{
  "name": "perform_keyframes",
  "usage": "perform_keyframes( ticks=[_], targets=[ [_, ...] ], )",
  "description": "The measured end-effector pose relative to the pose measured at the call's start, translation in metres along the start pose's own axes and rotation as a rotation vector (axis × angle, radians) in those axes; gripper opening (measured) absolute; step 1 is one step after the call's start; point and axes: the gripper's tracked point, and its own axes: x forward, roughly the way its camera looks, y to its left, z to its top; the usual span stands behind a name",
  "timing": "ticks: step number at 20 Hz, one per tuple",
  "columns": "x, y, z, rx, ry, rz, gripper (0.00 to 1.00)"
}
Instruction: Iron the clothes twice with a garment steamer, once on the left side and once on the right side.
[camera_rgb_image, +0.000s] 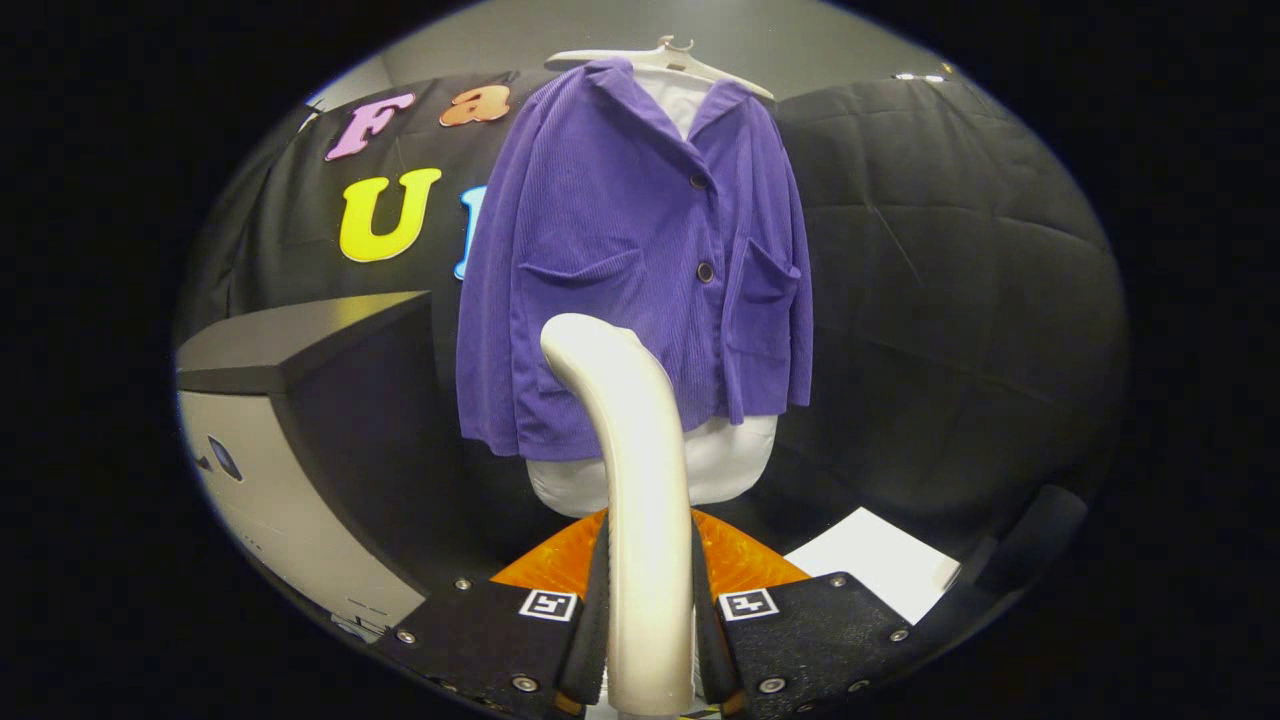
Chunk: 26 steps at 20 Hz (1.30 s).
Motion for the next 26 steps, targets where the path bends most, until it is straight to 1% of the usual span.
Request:
perform_keyframes(
  ticks=[6, 8, 11, 15, 18, 26],
  targets=[
    [-0.075, -0.012, 0.073, 0.019, -0.138, 0.026, 0.37],
    [-0.09, -0.014, 0.096, 0.022, -0.161, 0.022, 0.37],
    [-0.103, -0.016, 0.131, 0.034, -0.198, 0.037, 0.37],
    [-0.094, -0.035, 0.169, 0.044, -0.229, -0.001, 0.37],
    [-0.08, -0.052, 0.194, 0.07, -0.262, -0.047, 0.37],
    [-0.042, -0.075, 0.261, 0.097, -0.349, -0.15, 0.37]
  ],
)
